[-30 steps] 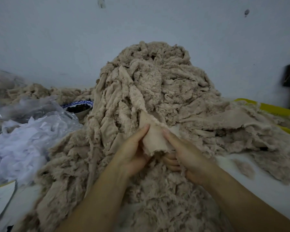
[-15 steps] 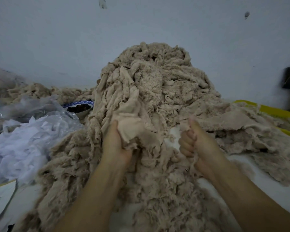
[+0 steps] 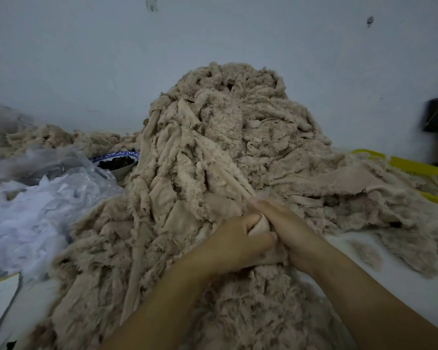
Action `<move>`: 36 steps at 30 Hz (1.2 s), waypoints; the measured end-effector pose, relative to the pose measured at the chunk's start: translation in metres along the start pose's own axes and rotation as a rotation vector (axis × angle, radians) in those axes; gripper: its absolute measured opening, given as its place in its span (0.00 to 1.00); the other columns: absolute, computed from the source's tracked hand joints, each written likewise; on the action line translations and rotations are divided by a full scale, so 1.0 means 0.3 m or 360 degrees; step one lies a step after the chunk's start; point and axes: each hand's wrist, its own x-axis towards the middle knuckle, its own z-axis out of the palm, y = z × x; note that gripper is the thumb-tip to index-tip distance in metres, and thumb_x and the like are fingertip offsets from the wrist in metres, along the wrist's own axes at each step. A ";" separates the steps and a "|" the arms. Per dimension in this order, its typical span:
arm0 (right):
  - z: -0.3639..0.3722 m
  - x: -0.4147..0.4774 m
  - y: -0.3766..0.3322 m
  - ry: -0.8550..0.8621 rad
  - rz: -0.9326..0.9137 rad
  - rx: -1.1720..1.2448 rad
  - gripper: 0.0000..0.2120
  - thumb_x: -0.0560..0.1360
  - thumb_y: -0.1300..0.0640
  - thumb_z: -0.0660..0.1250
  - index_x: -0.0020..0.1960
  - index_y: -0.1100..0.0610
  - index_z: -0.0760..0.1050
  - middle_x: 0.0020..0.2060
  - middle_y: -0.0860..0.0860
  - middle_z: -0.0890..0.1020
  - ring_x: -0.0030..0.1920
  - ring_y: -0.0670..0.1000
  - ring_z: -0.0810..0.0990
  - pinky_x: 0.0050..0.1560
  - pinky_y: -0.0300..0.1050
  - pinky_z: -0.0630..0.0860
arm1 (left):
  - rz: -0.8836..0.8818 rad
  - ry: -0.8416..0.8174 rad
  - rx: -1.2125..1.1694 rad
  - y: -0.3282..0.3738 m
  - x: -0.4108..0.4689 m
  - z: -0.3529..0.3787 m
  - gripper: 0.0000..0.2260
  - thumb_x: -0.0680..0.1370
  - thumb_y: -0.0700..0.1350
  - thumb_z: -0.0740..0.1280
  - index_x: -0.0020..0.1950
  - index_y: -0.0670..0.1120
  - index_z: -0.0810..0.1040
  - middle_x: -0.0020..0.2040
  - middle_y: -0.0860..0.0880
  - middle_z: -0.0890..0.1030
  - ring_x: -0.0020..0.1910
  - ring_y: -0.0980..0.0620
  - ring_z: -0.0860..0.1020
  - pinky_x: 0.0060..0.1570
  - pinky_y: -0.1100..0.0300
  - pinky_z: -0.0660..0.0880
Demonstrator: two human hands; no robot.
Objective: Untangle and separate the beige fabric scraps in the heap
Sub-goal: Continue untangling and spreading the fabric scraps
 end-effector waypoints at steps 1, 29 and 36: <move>-0.001 0.000 -0.001 0.0040 0.0021 -0.0004 0.14 0.72 0.38 0.69 0.49 0.46 0.84 0.44 0.48 0.87 0.46 0.48 0.86 0.42 0.41 0.80 | 0.0034 -0.0072 0.0025 -0.001 0.000 0.000 0.14 0.79 0.48 0.68 0.37 0.47 0.67 0.30 0.56 0.66 0.30 0.57 0.65 0.31 0.63 0.63; 0.046 0.015 0.047 0.0337 -0.0597 -0.0460 0.06 0.80 0.48 0.63 0.56 0.38 0.73 0.53 0.38 0.78 0.49 0.29 0.76 0.44 0.22 0.70 | -0.0052 0.0796 0.0417 -0.073 0.039 -0.021 0.11 0.79 0.46 0.65 0.38 0.42 0.75 0.39 0.47 0.76 0.37 0.50 0.74 0.37 0.54 0.71; 0.009 0.048 0.057 0.0382 -0.0244 -0.0600 0.10 0.81 0.47 0.63 0.46 0.52 0.76 0.36 0.47 0.83 0.36 0.40 0.81 0.36 0.33 0.74 | 0.0126 0.0765 0.0373 -0.072 0.037 -0.014 0.14 0.79 0.42 0.66 0.35 0.40 0.69 0.36 0.52 0.70 0.34 0.58 0.67 0.35 0.67 0.65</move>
